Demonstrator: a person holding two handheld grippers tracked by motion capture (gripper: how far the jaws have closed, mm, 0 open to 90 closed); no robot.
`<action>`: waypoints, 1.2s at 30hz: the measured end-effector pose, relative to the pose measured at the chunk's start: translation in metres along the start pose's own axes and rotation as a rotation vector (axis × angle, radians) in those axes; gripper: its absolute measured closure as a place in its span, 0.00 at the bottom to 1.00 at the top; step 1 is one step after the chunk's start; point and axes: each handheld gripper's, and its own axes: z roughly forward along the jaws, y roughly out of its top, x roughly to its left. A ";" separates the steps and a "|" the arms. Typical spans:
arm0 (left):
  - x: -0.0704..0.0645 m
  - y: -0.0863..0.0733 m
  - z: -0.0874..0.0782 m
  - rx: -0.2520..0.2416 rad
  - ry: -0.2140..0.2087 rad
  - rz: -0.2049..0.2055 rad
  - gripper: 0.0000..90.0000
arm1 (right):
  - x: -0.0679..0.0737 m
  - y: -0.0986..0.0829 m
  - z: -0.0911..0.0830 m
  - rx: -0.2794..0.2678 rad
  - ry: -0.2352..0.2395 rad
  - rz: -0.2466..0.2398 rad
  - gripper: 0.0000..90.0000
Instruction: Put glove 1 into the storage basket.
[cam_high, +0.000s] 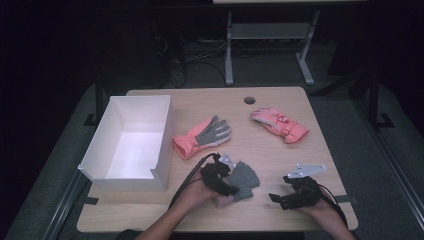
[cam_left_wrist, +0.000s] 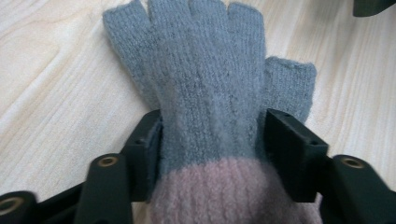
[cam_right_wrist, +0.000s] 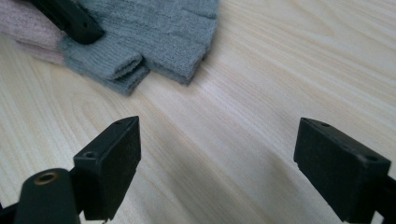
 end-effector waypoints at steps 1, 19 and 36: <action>0.001 0.000 -0.001 0.005 -0.012 -0.001 0.53 | 0.000 0.000 0.000 0.000 -0.001 0.001 0.16; 0.005 0.016 -0.024 -0.017 -0.075 -0.036 0.69 | -0.002 0.000 0.001 -0.012 0.005 0.012 0.16; 0.010 0.038 -0.084 -0.074 -0.043 -0.072 0.70 | -0.002 0.000 0.001 -0.014 0.000 0.015 0.16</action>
